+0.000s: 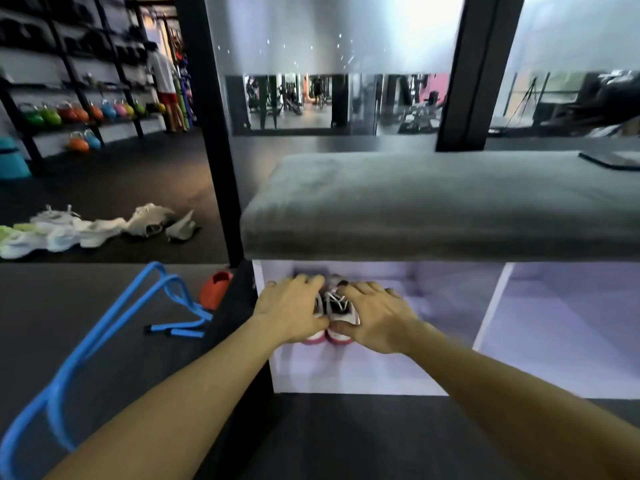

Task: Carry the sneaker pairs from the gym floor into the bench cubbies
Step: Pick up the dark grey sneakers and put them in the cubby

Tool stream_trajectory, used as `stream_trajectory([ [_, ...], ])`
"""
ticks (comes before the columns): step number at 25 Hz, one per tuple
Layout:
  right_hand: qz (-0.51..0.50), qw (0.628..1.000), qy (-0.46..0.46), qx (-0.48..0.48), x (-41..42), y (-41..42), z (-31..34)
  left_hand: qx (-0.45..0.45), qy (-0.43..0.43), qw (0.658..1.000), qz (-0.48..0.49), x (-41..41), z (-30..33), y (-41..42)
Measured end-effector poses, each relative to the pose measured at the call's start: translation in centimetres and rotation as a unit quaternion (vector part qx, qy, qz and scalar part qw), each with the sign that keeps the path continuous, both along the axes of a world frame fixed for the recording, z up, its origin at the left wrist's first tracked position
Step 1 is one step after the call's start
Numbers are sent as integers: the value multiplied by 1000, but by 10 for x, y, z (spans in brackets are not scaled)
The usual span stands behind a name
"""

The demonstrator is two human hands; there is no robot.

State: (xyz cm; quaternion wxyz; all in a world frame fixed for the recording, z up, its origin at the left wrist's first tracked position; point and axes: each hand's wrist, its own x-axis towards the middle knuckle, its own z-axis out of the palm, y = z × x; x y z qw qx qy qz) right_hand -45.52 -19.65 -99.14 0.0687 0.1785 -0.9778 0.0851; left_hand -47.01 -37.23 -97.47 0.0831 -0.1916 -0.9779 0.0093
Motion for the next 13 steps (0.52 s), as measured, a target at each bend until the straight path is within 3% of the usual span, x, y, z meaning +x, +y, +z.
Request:
stream_trajectory([
  [7,-20,996,89,6,81,-3,217,-10,112,994,-6,80,206,-18],
  [13,-2,998,59,-30,146,-3,352,45,83,996,-5,144,348,-37],
])
